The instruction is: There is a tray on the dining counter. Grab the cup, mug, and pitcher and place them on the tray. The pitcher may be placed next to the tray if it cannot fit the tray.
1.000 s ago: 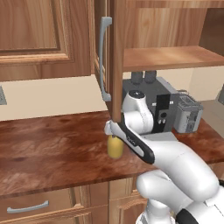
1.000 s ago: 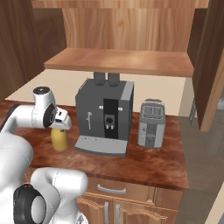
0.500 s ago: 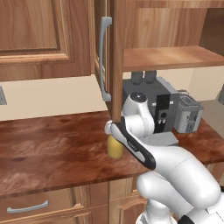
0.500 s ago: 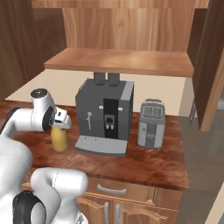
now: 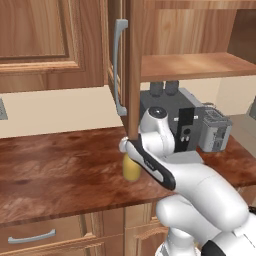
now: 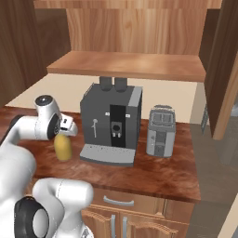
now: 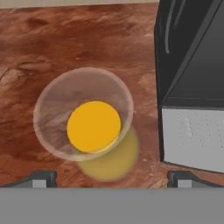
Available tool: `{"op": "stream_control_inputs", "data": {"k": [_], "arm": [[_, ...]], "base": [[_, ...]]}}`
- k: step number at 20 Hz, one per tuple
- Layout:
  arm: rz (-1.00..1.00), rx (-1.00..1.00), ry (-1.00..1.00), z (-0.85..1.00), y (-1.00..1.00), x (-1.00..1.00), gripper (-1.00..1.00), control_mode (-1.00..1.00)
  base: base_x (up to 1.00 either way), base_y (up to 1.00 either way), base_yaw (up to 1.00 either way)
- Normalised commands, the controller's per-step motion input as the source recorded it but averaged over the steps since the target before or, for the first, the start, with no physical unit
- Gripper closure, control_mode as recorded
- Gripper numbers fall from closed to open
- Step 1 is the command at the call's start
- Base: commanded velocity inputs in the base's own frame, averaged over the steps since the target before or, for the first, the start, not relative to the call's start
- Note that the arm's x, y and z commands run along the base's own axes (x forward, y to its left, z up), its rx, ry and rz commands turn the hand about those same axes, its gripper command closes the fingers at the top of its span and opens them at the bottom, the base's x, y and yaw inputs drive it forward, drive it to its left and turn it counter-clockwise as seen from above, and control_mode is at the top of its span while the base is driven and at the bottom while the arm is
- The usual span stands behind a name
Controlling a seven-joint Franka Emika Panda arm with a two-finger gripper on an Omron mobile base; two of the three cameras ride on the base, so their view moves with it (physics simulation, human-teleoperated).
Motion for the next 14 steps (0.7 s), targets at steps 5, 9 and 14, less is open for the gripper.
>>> {"op": "stream_control_inputs", "data": {"k": [5,9,14], "arm": [[0.02,0.00,0.00,0.01,0.13,0.19,-1.00,-1.00],[0.05,0.00,0.00,0.00,0.21,0.12,-1.00,-1.00],[0.05,0.00,-0.01,0.00,0.04,0.22,-1.00,-1.00]], "base": [[0.00,0.00,0.00],[0.00,0.00,0.00],[0.00,0.00,0.00]]}}
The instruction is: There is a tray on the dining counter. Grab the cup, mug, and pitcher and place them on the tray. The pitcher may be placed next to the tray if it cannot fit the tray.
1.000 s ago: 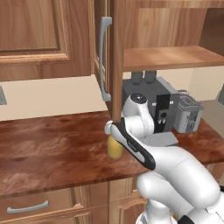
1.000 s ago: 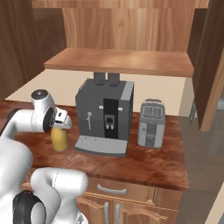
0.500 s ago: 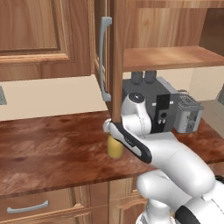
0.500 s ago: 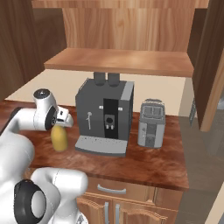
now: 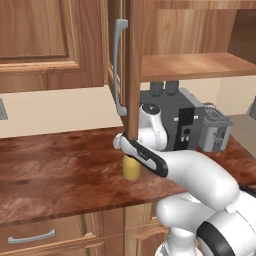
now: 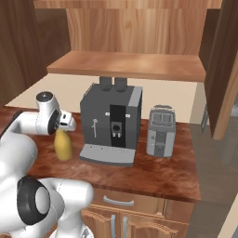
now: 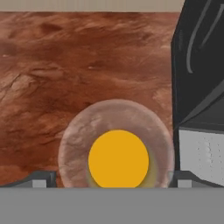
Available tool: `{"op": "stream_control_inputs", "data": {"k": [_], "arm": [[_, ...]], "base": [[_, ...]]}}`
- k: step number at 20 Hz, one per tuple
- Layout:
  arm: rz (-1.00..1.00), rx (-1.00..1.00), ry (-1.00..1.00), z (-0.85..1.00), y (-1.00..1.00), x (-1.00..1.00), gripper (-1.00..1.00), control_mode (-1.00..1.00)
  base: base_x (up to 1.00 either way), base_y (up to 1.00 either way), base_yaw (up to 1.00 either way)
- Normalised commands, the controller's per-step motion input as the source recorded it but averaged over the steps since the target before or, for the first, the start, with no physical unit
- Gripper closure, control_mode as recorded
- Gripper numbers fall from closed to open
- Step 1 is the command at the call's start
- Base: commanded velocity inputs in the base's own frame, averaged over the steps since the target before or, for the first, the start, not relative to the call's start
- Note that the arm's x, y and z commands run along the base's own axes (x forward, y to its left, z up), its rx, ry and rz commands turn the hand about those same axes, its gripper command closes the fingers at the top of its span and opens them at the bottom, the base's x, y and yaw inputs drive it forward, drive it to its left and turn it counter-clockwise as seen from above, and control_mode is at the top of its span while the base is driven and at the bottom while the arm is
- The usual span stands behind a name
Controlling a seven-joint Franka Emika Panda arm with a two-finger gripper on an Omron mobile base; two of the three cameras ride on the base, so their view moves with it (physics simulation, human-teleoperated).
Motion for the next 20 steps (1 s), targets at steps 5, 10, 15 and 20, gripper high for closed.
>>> {"op": "stream_control_inputs", "data": {"k": [5,10,15,20], "arm": [[0.03,0.00,0.00,0.00,0.00,0.08,-1.00,-1.00],[0.00,0.00,0.00,0.00,0.00,0.01,-1.00,-1.00],[0.00,0.00,-0.02,-0.04,0.00,0.07,-1.00,-1.00],[0.00,0.00,-0.03,-0.14,0.00,0.06,-1.00,-1.00]], "base": [[0.00,0.00,0.00],[0.00,0.00,0.00],[0.00,0.00,0.00],[0.00,0.00,0.00]]}}
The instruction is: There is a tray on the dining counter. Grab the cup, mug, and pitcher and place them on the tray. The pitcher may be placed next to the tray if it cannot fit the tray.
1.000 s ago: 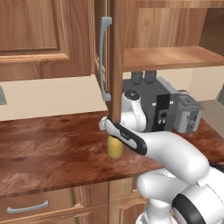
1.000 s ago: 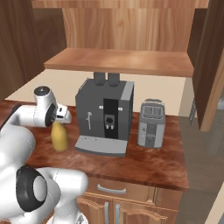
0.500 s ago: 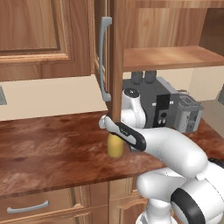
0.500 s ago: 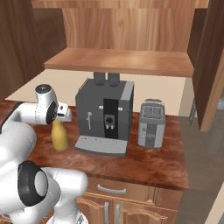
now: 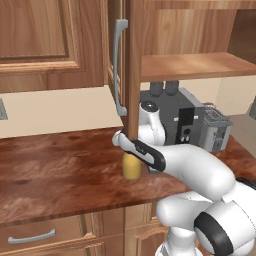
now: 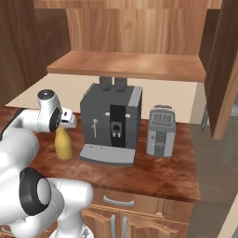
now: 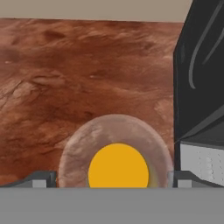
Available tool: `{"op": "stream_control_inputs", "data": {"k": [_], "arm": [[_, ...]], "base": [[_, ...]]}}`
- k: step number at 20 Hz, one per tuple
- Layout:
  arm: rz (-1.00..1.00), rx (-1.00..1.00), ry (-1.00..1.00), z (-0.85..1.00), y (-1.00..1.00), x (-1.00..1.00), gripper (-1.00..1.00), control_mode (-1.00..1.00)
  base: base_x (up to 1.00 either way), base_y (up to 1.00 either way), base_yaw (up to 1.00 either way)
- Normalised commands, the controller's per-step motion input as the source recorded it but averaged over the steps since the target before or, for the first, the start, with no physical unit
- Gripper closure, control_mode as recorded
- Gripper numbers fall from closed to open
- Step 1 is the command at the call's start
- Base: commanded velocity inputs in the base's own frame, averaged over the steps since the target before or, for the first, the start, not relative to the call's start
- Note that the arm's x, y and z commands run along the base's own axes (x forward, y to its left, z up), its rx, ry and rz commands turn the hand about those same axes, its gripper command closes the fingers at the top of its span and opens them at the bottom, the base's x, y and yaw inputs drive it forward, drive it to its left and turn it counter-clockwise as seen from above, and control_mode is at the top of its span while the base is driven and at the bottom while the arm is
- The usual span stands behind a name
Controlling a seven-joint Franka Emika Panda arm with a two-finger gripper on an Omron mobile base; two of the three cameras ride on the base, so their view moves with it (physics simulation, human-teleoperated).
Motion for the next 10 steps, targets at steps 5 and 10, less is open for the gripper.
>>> {"op": "stream_control_inputs", "data": {"k": [5,10], "arm": [[0.00,0.00,-0.01,-0.13,0.00,0.01,-1.00,-1.00],[0.00,0.00,0.00,0.00,0.00,0.00,-1.00,-1.00]], "base": [[0.00,0.00,0.00],[0.00,0.00,0.00]]}}
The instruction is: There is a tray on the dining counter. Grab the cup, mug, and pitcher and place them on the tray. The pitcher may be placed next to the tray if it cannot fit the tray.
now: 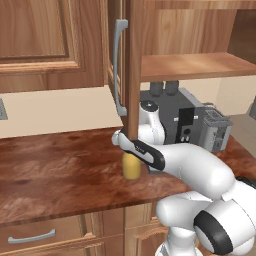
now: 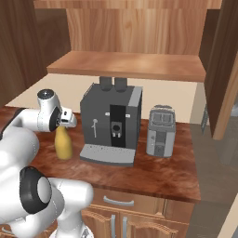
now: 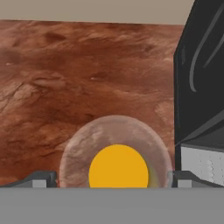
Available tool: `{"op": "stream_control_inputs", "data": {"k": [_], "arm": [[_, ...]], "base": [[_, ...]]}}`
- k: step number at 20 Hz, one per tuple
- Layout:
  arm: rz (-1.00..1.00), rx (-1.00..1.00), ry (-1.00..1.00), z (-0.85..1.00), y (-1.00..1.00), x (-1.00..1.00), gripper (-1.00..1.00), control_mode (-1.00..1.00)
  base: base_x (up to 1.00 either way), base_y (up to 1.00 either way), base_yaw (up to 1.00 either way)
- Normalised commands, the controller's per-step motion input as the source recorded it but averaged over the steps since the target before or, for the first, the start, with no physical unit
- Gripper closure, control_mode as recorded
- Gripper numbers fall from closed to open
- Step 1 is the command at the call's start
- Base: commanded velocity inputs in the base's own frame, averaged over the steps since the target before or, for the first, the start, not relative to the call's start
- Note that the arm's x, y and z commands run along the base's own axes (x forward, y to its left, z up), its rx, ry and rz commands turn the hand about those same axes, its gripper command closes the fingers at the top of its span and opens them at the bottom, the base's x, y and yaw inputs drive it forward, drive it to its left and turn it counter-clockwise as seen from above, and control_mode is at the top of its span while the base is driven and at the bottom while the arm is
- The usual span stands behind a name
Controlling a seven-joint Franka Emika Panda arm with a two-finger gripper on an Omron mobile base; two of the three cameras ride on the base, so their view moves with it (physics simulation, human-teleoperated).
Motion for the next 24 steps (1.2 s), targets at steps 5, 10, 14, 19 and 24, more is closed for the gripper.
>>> {"op": "stream_control_inputs", "data": {"k": [5,10,14,19,24], "arm": [[0.00,0.00,0.00,0.00,0.00,0.00,-1.00,-1.00],[0.00,0.00,0.00,0.00,0.00,0.00,1.00,-1.00],[0.00,0.00,0.00,0.00,0.00,0.00,1.00,-1.00],[0.00,0.00,0.00,0.00,0.00,0.00,1.00,-1.00],[0.00,0.00,0.00,0.00,0.00,0.00,1.00,-1.00]], "base": [[0.00,0.00,0.00],[0.00,0.00,0.00],[0.00,0.00,0.00],[0.00,0.00,0.00],[0.00,0.00,0.00]]}}
